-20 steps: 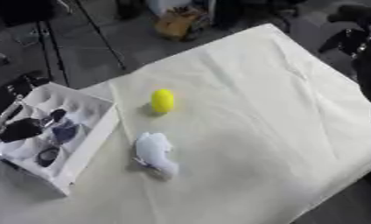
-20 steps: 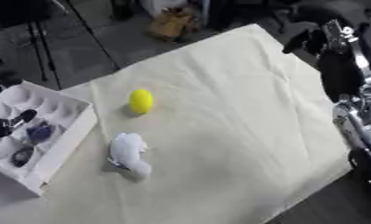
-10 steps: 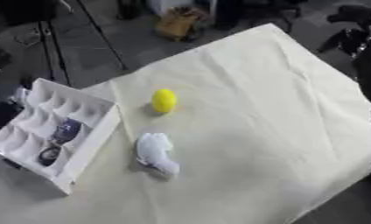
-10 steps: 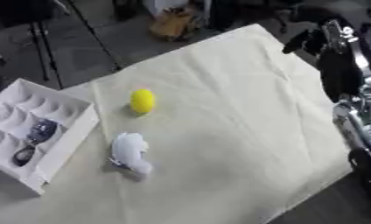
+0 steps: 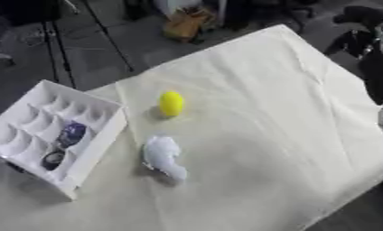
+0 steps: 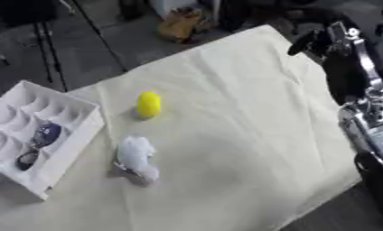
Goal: Pick up objects on the table and place them in the box.
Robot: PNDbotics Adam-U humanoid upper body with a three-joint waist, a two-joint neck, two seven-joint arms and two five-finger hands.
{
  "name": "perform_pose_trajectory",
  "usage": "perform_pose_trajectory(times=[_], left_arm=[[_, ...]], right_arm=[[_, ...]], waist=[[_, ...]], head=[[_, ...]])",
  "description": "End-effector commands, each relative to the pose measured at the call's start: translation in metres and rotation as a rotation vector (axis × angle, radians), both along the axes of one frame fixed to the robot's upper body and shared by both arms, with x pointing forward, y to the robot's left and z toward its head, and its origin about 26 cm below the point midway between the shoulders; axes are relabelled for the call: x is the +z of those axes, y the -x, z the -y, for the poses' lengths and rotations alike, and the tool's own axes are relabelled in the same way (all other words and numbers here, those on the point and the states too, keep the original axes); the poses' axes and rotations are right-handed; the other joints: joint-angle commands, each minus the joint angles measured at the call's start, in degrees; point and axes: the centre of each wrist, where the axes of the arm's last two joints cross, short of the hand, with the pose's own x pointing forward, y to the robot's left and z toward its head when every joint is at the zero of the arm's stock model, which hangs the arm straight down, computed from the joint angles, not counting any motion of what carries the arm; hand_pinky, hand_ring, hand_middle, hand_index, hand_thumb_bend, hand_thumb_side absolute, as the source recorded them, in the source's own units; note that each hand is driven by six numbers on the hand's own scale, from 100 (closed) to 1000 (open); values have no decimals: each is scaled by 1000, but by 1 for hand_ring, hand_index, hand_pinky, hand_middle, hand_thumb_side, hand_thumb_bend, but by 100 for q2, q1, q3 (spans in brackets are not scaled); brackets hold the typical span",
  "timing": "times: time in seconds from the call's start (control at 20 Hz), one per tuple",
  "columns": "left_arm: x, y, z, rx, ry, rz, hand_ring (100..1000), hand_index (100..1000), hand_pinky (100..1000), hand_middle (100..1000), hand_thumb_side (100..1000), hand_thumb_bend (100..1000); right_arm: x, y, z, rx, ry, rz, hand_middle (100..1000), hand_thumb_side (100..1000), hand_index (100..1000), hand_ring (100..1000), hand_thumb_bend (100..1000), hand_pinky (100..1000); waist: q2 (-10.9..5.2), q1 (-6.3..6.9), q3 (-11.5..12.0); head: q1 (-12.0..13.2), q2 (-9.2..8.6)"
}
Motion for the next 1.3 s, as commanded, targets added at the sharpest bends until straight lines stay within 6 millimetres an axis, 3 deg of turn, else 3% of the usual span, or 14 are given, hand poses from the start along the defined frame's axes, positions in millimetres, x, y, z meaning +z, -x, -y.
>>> perform_pose_trajectory(times=[0.05, 0.15, 0.35, 0.6, 0.75, 1.05, 1.3], left_arm=[[22, 37, 4, -114, -87, 98, 741, 828, 715, 829, 887, 413], [14, 49, 0, -144, -117, 100, 737, 817, 716, 821, 875, 410], [-28, 62, -8, -153, -159, -4, 723, 821, 704, 821, 950, 322], [-67, 74, -10, -140, -102, -159, 711, 821, 692, 822, 1000, 250], [-83, 80, -9, -127, -59, -226, 704, 821, 688, 820, 1000, 227], [-94, 82, -4, -116, -14, -279, 695, 811, 683, 814, 1000, 202], [-95, 81, 0, -124, 4, -283, 686, 803, 679, 806, 1000, 190]], right_arm=[[11, 1, 6, -23, 21, 32, 701, 816, 798, 496, 100, 536], [11, 1, 7, -26, 21, 30, 701, 817, 798, 495, 100, 535], [11, 2, 9, -36, 22, 35, 701, 816, 797, 494, 100, 535], [10, 2, 9, -44, 26, 30, 702, 817, 798, 493, 100, 534], [10, 2, 9, -47, 27, 30, 703, 818, 800, 492, 100, 534], [10, 2, 9, -52, 28, 31, 703, 820, 806, 489, 100, 532], [10, 2, 8, -55, 27, 35, 703, 819, 812, 487, 100, 532]], waist=[[-117, -117, 54], [-113, -119, 89], [-84, -126, 165], [-69, -128, 241], [-46, -128, 257], [31, -116, 306], [64, -107, 308]], head=[[-25, 64], [-36, 90], [116, 298], [624, 687], [875, 756], [1475, 765], [1610, 765]])
